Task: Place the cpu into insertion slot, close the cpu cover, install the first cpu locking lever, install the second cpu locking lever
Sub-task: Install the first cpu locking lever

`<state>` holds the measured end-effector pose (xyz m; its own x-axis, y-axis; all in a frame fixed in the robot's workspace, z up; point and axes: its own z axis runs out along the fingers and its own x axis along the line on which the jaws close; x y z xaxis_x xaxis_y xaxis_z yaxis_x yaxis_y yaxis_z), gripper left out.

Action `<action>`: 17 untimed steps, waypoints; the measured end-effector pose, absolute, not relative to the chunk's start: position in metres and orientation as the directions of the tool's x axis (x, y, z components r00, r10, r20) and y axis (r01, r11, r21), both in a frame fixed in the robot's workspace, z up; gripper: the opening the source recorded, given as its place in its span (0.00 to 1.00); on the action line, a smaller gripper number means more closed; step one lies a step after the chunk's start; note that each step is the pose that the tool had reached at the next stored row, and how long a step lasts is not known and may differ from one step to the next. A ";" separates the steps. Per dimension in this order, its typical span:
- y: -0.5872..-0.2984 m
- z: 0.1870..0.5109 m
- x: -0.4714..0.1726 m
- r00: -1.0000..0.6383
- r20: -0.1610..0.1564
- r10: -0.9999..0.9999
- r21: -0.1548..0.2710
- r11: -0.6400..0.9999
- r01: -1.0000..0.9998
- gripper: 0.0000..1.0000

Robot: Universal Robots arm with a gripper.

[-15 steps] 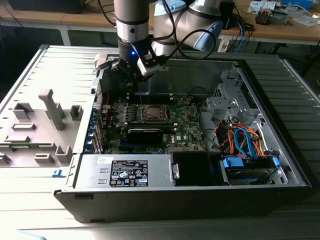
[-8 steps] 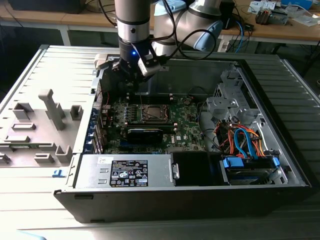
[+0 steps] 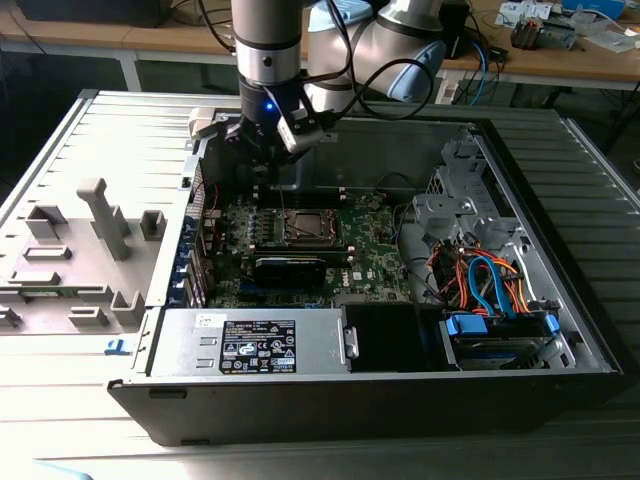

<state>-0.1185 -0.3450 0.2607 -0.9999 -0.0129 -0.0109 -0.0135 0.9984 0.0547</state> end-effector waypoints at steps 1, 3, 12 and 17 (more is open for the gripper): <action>-0.345 0.261 -0.118 -1.000 -0.011 -0.013 0.055 0.998 -0.014 0.11; -0.345 0.261 -0.118 -1.000 -0.011 -0.013 0.055 0.998 -0.014 0.11; -0.345 0.261 -0.116 -1.000 -0.011 -0.013 0.055 0.998 -0.013 0.11; -0.345 0.260 -0.114 -1.000 -0.011 -0.013 0.055 0.998 -0.013 0.11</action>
